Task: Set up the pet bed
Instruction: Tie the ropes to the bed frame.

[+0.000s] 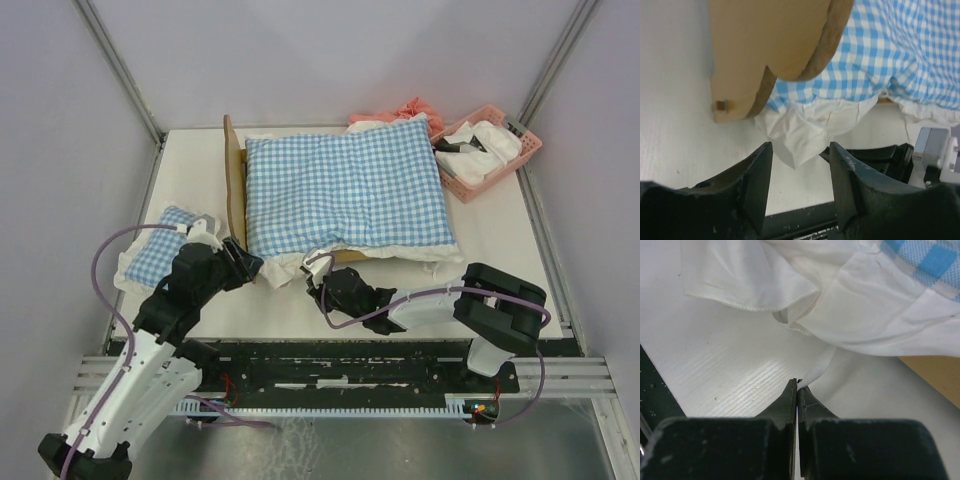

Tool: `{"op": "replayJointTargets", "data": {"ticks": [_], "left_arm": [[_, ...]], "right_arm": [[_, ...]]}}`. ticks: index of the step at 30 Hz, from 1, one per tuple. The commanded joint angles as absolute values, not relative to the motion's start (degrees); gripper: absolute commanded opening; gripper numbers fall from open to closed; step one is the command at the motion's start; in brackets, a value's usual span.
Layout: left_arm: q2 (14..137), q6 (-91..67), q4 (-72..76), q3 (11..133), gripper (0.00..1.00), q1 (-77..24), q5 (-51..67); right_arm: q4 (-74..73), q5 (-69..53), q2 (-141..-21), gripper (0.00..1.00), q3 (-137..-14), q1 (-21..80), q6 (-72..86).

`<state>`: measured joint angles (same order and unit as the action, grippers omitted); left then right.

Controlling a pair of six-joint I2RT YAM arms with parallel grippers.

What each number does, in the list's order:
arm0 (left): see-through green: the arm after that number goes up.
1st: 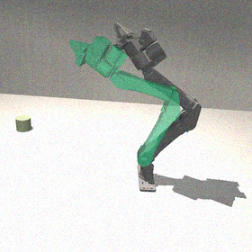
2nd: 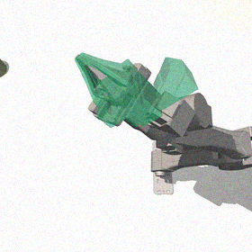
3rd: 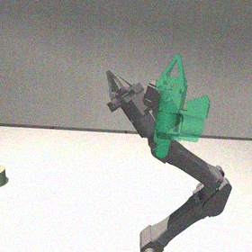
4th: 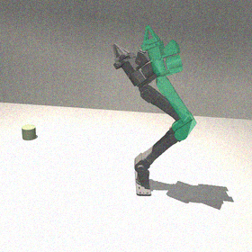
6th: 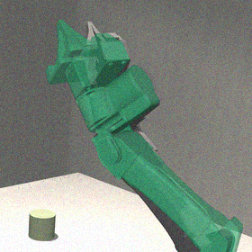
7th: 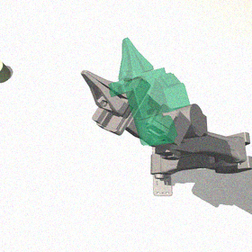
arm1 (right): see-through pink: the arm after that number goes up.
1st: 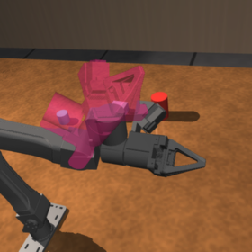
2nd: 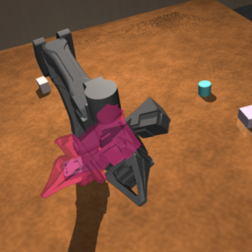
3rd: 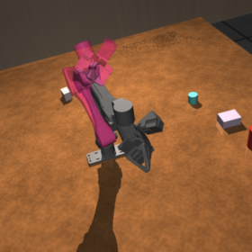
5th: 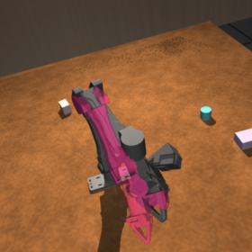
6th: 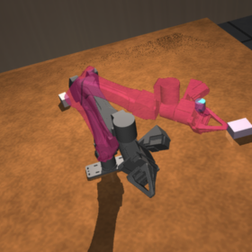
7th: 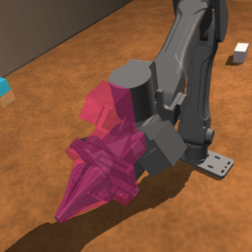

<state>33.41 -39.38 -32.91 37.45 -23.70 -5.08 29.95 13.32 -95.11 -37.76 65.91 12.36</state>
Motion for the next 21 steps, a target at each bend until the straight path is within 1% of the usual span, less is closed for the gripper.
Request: {"op": "replayJointTargets", "data": {"ticks": [1,8,10,16,21], "left_arm": [[30.5,-47.4,-27.0,31.2,0.56,-23.6,7.9],[30.0,-53.3,-17.5,21.3,0.57,-23.6,12.5],[30.2,-54.0,-15.4,19.4,0.57,-23.6,11.8],[32.9,-54.2,-7.8,13.7,0.55,-23.6,10.1],[36.7,-53.1,-1.0,10.5,0.55,-23.7,11.9]], "right_arm": [[35.1,10.1,-94.6,0.02,-40.0,66.6,11.7],[38.2,2.5,-98.0,0.02,-41.1,67.1,3.5],[38.3,1.9,-99.3,0.02,-41.8,67.1,1.4],[42.1,-0.6,-104.0,0.02,-42.6,67.2,-0.8],[44.8,-2.2,-106.8,0.02,-43.1,67.3,-1.4]]}}
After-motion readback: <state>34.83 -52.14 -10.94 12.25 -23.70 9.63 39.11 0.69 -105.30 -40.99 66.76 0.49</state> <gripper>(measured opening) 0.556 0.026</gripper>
